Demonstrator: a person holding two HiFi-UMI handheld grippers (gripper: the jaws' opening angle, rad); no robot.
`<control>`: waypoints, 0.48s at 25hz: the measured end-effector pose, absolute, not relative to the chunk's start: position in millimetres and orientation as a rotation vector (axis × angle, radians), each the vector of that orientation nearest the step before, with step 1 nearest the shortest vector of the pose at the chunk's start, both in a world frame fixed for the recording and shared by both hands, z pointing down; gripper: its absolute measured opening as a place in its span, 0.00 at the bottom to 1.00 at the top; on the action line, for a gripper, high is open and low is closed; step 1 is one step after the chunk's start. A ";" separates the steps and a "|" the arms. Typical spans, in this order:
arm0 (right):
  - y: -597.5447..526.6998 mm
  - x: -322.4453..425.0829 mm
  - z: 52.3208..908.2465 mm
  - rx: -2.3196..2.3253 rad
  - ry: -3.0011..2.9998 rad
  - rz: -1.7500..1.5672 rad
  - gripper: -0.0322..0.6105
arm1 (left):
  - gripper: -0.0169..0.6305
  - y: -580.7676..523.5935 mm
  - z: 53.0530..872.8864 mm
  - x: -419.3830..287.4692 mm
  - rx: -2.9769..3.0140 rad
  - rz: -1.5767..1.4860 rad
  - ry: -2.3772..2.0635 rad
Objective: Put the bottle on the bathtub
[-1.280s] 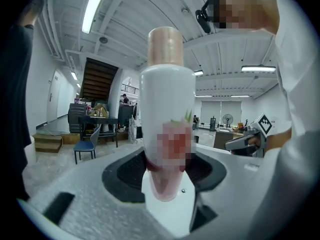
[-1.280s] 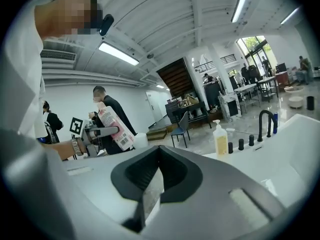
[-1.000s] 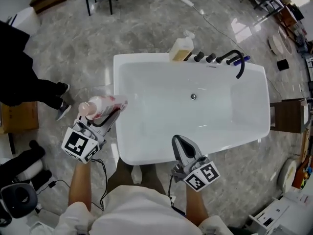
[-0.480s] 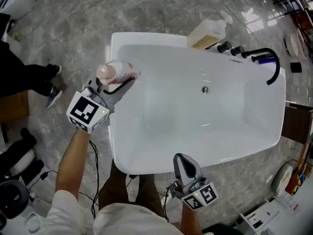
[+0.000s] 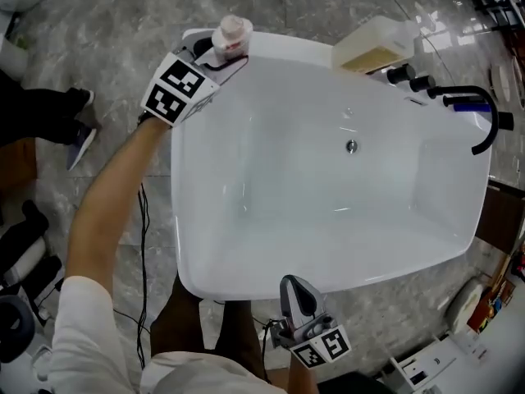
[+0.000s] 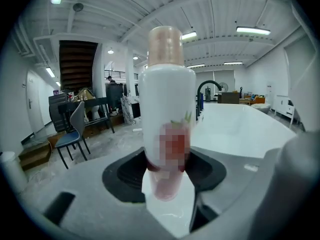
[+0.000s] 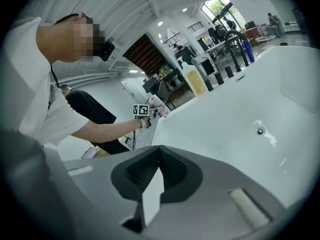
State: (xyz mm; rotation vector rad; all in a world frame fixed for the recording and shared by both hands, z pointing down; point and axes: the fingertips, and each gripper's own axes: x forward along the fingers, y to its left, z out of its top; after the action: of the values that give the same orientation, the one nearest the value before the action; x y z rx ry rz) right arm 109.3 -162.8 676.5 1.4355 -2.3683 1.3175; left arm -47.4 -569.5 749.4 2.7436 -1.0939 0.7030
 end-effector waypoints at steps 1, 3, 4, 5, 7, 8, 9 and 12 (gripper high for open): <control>-159.9 109.6 678.6 1.434 -2.361 1.324 0.06 | 0.37 -577.8 753.8 -47.1 2.738 0.708 -1.112; -153.2 112.0 682.9 1.438 -2.342 1.341 0.06 | 0.37 -593.3 760.1 -47.3 2.708 0.679 -1.157; -150.2 112.9 684.9 1.443 -2.332 1.351 0.06 | 0.37 -600.5 763.1 -48.1 2.687 0.659 -1.181; -147.8 113.1 686.9 1.448 -2.324 1.362 0.06 | 0.37 -607.6 766.6 -49.8 2.664 0.646 -1.205; -144.2 111.5 690.5 1.447 -2.313 1.382 0.06 | 0.37 -619.9 774.0 -54.5 2.620 0.627 -1.248; -142.4 110.4 691.8 1.443 -2.309 1.390 0.06 | 0.38 -624.3 776.5 -56.7 2.601 0.611 -1.267; -140.7 109.3 692.7 1.438 -2.307 1.399 0.06 | 0.38 -627.8 777.7 -58.6 2.586 0.591 -1.283; -138.1 106.9 695.9 1.426 -2.306 1.420 0.06 | 0.38 -635.2 777.2 -57.9 2.577 0.555 -1.304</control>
State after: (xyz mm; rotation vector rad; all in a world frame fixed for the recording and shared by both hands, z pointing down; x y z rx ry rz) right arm 106.9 -138.1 695.9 1.4258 -2.3059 1.4201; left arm -57.9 -635.2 777.2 2.5769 -1.3039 0.5551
